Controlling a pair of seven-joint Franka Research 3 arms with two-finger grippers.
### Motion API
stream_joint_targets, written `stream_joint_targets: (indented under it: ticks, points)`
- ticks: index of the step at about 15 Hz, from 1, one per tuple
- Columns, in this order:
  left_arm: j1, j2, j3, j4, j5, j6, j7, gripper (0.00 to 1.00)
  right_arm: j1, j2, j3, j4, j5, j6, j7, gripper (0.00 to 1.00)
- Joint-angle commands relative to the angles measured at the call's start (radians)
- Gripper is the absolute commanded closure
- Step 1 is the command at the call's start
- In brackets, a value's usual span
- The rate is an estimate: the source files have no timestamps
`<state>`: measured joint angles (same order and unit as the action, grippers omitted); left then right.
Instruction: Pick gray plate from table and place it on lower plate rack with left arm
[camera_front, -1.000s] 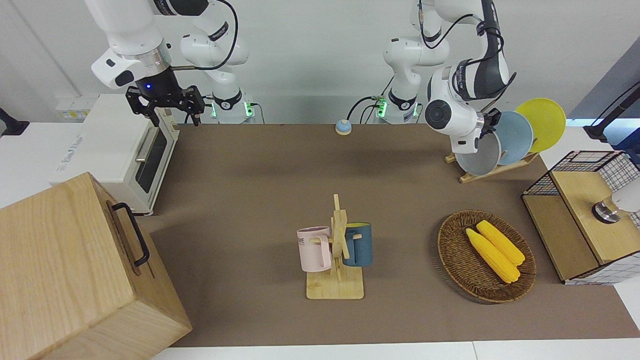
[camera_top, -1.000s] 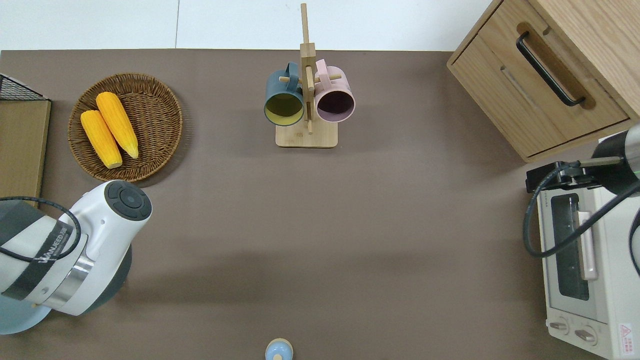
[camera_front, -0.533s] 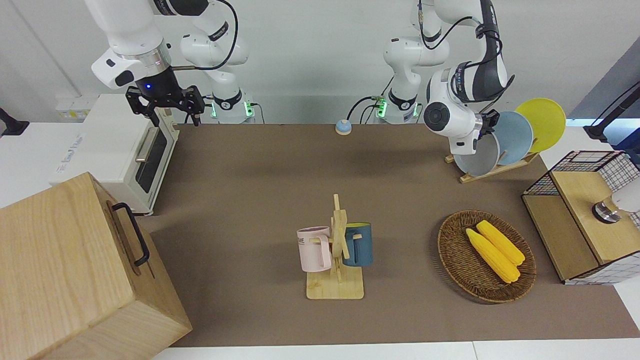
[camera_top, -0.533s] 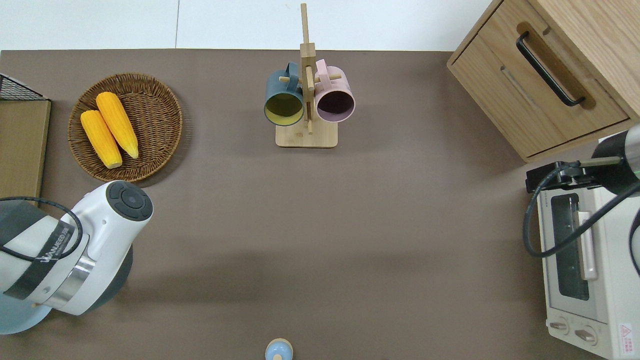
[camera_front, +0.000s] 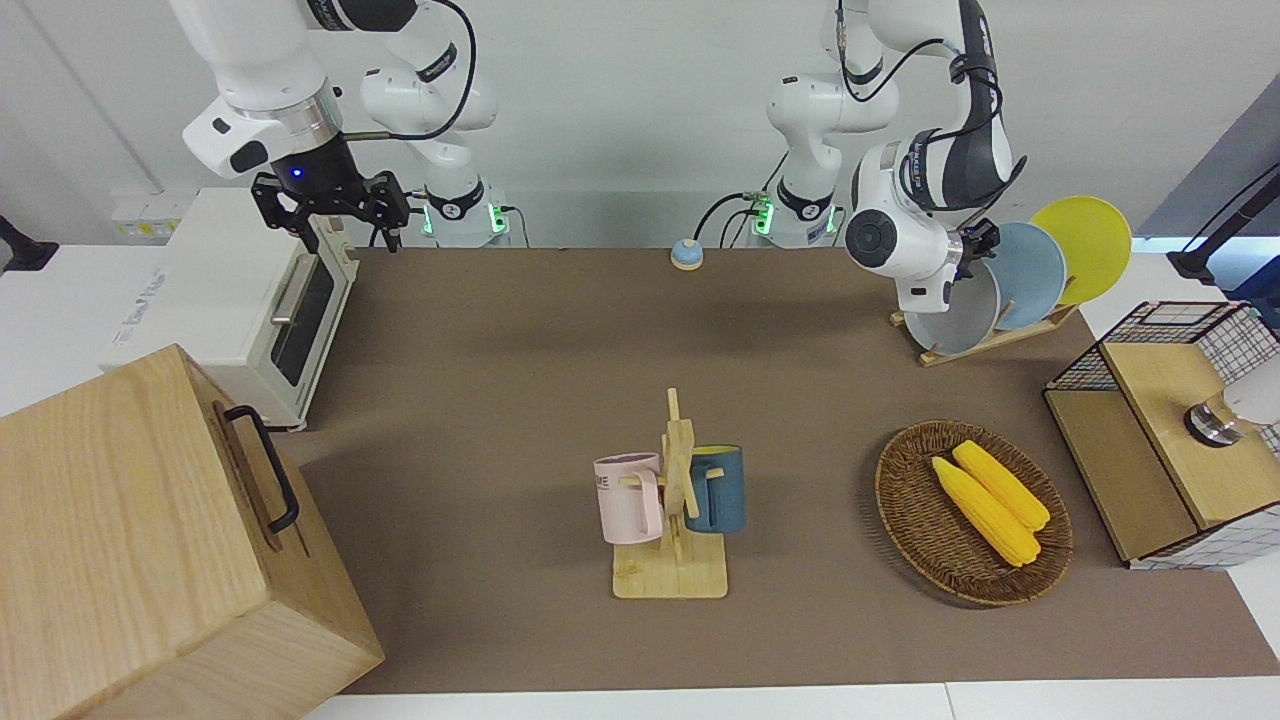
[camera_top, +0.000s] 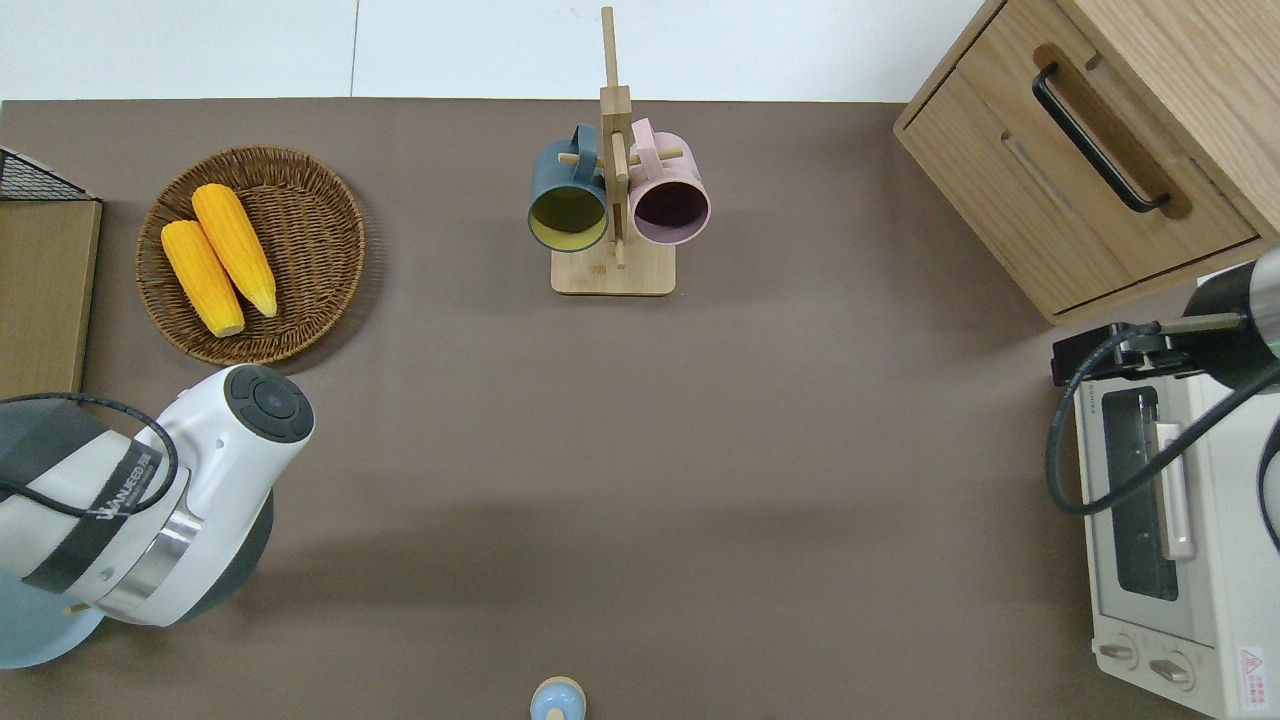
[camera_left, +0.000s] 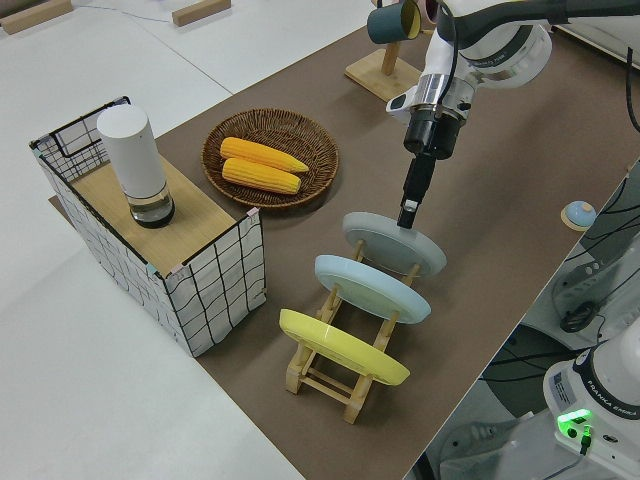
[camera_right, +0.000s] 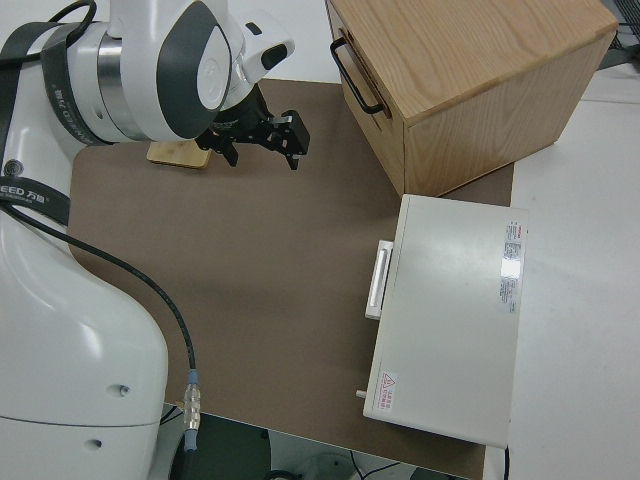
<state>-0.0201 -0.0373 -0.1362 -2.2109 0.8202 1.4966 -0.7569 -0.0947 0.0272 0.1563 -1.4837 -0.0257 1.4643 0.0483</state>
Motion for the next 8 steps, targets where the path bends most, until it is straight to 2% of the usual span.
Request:
stream_joint_targets:
  ticks: [1,5,8]
  points:
    - [-0.014,-0.007,-0.002,0.0,0.017,0.014,-0.018,0.0,0.007,0.0,-0.006,0.006,0.003,-0.001,0.004,0.017]
    - [-0.021,-0.009,-0.019,0.068,-0.031,0.014,0.001,0.0,0.007,0.0,-0.006,0.006,0.003,-0.001,0.004,0.017]
    - [-0.026,-0.006,-0.029,0.173,-0.149,0.013,0.016,0.0,0.007,0.0,-0.006,0.006,0.003,-0.001,0.004,0.017]
